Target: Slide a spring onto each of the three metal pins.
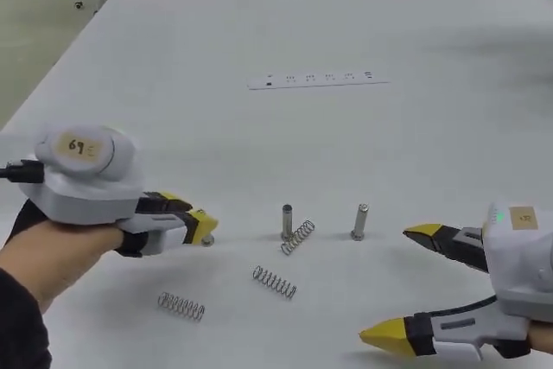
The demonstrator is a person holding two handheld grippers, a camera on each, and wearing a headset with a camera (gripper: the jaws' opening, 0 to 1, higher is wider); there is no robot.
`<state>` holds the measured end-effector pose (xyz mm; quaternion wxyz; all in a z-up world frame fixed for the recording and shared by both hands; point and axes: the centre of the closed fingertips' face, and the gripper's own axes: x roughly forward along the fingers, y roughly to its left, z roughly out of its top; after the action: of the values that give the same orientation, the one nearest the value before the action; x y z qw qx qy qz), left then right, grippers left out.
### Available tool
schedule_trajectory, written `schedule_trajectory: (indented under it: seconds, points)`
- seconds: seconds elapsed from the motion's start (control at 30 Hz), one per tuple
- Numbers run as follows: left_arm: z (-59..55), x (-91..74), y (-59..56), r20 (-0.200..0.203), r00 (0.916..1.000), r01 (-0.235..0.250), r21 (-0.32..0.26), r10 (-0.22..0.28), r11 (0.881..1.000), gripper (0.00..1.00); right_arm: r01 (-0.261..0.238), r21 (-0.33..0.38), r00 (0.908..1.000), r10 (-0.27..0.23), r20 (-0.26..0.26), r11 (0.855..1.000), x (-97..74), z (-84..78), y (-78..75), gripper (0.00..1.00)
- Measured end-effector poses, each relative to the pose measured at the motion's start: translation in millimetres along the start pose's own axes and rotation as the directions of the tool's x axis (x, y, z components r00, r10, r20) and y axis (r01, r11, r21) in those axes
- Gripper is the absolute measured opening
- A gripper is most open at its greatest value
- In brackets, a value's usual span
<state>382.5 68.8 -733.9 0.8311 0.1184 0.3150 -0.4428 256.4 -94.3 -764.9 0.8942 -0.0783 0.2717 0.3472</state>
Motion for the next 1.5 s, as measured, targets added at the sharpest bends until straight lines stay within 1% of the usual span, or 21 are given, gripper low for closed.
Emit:
schedule_trajectory:
  seconds: [0.1, 0.27, 0.37, 0.53, 0.7, 0.8, 0.83, 0.87, 0.97, 1.03, 1.17, 1.23, 1.27, 1.3, 1.33, 1.37, 1.5]
  points:
    - [-4.6, -3.0, 0.7, -0.005, 1.0, 0.003, -0.01, -0.003, 1.0, 0.19, 0.0, 0.0, 1.0, 0.0, 0.002, 1.0, -0.2, 0.2, -0.1, 0.88]
    - [-15.6, -9.8, 2.3, -0.017, 0.9998, 0.004, -0.021, -0.004, 1.0, 0.19, 0.0, 0.001, 1.0, 0.0, 0.0, 1.0, 0.0, -0.1, 0.4, 0.88]
    - [-19.0, -13.9, 2.7, -0.015, 0.9999, 0.007, -0.024, -0.007, 1.0, 0.19, -0.001, 0.0, 1.0, 0.001, -0.001, 1.0, 0.2, -0.3, 0.2, 0.88]
    - [-27.0, -18.4, 0.9, -0.026, 0.9995, 0.017, -0.02, -0.018, 1.0, 0.2, -0.001, 0.0, 1.0, 0.001, -0.001, 1.0, 0.3, -0.3, -0.1, 0.88]
    - [-33.9, -22.8, -12.9, -0.032, 0.9966, 0.077, 0.013, -0.076, 0.997, 0.22, 0.001, 0.0, 1.0, -0.001, -0.002, 1.0, 0.3, -0.3, -0.4, 0.88]
    - [-38.7, -23.7, -18.8, -0.045, 0.9935, 0.106, 0.032, -0.105, 0.994, 0.24, 0.0, -0.001, 1.0, 0.0, -0.002, 1.0, 0.3, -0.2, -0.4, 0.88]
    - [-40.0, -23.9, -21.9, -0.048, 0.9914, 0.124, 0.035, -0.122, 0.992, 0.25, 0.0, -0.001, 1.0, 0.0, -0.003, 1.0, 0.4, -0.3, -0.2, 0.88]
    - [-41.2, -23.9, -23.6, -0.051, 0.9902, 0.132, 0.035, -0.13, 0.991, 0.26, 0.0, -0.001, 1.0, 0.0, -0.003, 1.0, 0.4, -0.3, -0.2, 0.88]
    - [-45.7, -23.8, -29.8, -0.065, 0.9857, 0.159, 0.047, -0.156, 0.986, 0.27, 0.0, -0.002, 1.0, 0.0, -0.003, 1.0, 0.4, -0.3, -0.3, 0.88]
    - [-50.1, -23.4, -35.3, -0.081, 0.9809, 0.183, 0.068, -0.177, 0.981, 0.27, -0.001, -0.002, 1.0, 0.001, -0.004, 1.0, 0.6, -0.4, -0.2, 0.88]
    - [-59.1, -22.7, -45.2, -0.118, 0.9697, 0.225, 0.088, -0.214, 0.97, 0.26, -0.002, -0.004, 1.0, 0.002, -0.005, 1.0, 0.6, -0.5, 0.0, 0.88]
    - [-62.0, -22.4, -47.7, -0.13, 0.9663, 0.236, 0.101, -0.222, 0.967, 0.26, -0.002, -0.003, 1.0, 0.002, -0.005, 1.0, 0.5, -0.6, 0.0, 0.88]
    - [-66.8, -21.8, -49.7, -0.153, 0.9607, 0.251, 0.122, -0.232, 0.96, 0.26, -0.002, -0.003, 1.0, 0.001, -0.004, 1.0, 0.6, -0.5, 0.0, 0.88]
    - [-68.8, -21.4, -51.3, -0.162, 0.9579, 0.259, 0.13, -0.237, 0.957, 0.26, -0.002, -0.002, 1.0, 0.002, -0.005, 1.0, 0.6, -0.5, 0.1, 0.88]
    - [-70.3, -21.0, -52.1, -0.168, 0.9569, 0.26, 0.135, -0.237, 0.956, 0.26, -0.002, -0.002, 1.0, 0.002, -0.005, 1.0, 0.7, -0.5, 0.3, 0.88]
    - [-73.2, -20.8, -53.6, -0.183, 0.9533, 0.269, 0.149, -0.24, 0.952, 0.26, -0.003, -0.003, 1.0, 0.003, -0.005, 1.0, 0.7, -0.5, 0.4, 0.88]
    - [-81.1, -20.8, -55.9, -0.222, 0.9442, 0.284, 0.176, -0.243, 0.943, 0.26, -0.002, -0.002, 1.0, 0.002, -0.005, 1.0, 0.5, -0.4, 0.3, 0.88]
